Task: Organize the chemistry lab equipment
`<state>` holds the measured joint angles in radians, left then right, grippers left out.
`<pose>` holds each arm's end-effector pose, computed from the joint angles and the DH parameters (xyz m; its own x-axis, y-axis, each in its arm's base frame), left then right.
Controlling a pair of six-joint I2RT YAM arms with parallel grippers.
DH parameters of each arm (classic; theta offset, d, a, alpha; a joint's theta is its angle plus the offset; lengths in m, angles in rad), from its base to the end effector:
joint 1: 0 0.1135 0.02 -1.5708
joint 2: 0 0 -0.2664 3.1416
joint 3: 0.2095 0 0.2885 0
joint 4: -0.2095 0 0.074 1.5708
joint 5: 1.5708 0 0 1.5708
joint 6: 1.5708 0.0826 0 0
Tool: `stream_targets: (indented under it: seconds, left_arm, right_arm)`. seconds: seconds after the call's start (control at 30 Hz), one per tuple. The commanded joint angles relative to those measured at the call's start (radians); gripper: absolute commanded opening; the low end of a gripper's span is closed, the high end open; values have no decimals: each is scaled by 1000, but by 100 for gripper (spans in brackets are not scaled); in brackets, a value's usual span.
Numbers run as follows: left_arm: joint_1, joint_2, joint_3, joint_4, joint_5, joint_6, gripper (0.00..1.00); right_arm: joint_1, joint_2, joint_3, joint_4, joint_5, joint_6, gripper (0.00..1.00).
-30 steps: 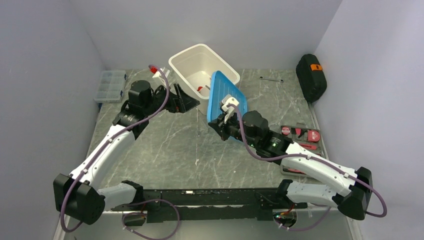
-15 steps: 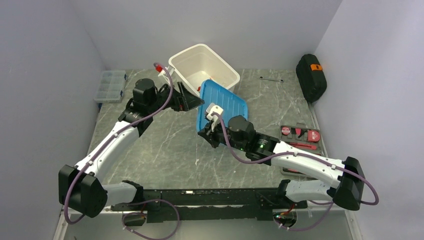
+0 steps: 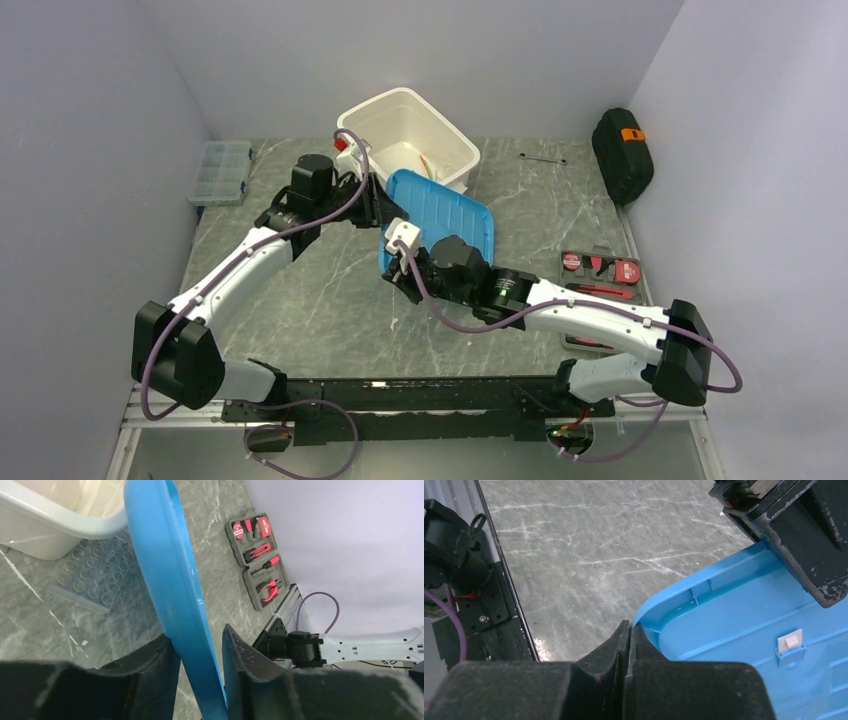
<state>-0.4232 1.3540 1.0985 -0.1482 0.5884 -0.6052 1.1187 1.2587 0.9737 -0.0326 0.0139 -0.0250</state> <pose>0.3296 -0.1987 0.3043 -0.7537 -0.1796 -0.6322 0.4599 0.5431 -0.7025 0.1647 0.3365 0.2964 -0.1140 -0.2920 -0.9496 -0.8968 0.4415 -0.0281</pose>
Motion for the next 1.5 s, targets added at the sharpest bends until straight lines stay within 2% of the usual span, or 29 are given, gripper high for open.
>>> stream_targets:
  seconds: [0.0, 0.03, 0.1, 0.17, 0.2, 0.33, 0.47, 0.5, 0.53, 0.67, 0.77, 1.0, 1.47]
  left_arm:
    - [-5, -3, 33, -6, -26, 32, 29]
    - [-5, -5, 30, -4, -27, 29, 18]
    - [-5, -9, 29, -6, -29, 26, 2]
    - [-5, -19, 28, 2, -35, 22, 0]
    - [-5, -27, 25, 6, -38, 21, 0]
    - [-2, -58, 27, 7, -60, 26, 0]
    - [21, -77, 45, -23, -67, 38, 0]
    - [34, -83, 42, -17, -61, 34, 0]
    - [53, -91, 35, -7, -55, 23, 0]
    - [103, -120, 17, 20, -24, -5, 0]
    - [133, -144, 1, 39, -2, -29, 0]
    - [188, -176, -38, 83, 58, -99, 0]
    - [222, -261, -57, 50, 86, -164, 0]
  right_arm:
    - [20, 11, 58, 10, 51, -54, 0]
    - [21, 12, 57, 10, 60, -52, 0]
    - [22, 11, 61, 5, 89, -44, 0]
    - [23, 5, 74, -17, 117, -39, 0]
    - [23, 1, 76, -25, 130, -39, 5]
    - [24, -43, 73, -53, 166, -59, 41]
    - [27, -75, 97, -135, 211, -110, 64]
    - [31, -82, 100, -152, 224, -128, 91]
    - [38, -92, 104, -166, 242, -144, 99]
    - [68, -89, 105, -207, 342, -221, 100]
    - [120, -55, 97, -204, 476, -289, 100]
    - [248, 87, 60, -50, 779, -488, 100]
    - [248, 226, -22, 262, 959, -732, 100]
